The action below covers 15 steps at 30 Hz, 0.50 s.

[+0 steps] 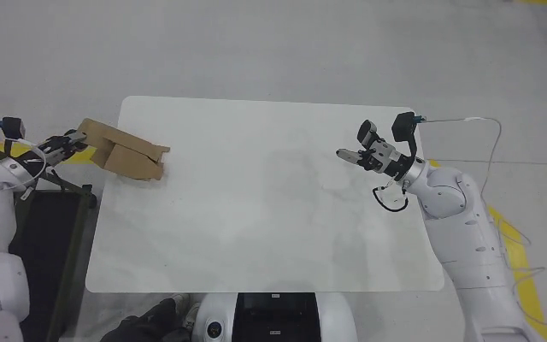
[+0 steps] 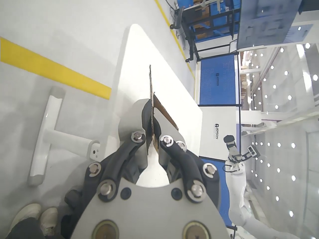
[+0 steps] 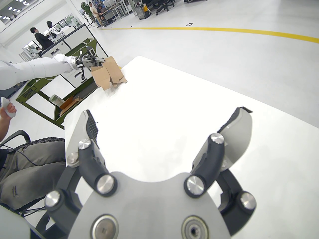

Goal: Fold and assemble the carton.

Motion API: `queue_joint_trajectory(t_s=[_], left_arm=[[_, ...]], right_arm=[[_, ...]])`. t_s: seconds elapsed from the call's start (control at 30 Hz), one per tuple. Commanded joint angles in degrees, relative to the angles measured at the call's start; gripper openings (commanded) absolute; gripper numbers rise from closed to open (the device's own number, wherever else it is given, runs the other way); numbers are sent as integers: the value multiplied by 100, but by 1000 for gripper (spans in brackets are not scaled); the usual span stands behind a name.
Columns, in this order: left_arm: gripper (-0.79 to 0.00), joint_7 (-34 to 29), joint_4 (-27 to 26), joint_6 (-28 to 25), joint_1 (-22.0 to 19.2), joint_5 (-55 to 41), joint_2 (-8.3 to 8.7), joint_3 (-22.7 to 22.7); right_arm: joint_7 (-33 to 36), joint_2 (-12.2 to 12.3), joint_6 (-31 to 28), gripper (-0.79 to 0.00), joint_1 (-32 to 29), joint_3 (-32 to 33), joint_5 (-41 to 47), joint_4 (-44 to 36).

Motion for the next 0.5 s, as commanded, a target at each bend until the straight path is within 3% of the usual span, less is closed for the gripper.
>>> queue_joint_trajectory(t_s=[0.0,0.47], left_arm=[[-785,-77,-215,80,32,-141,22,-33],[-785,-477,-2407,480,764,-1409,-8,242]], right_arm=[[0,0,0,0,0,0,0,0],[0,0,0,0,0,0,0,0]])
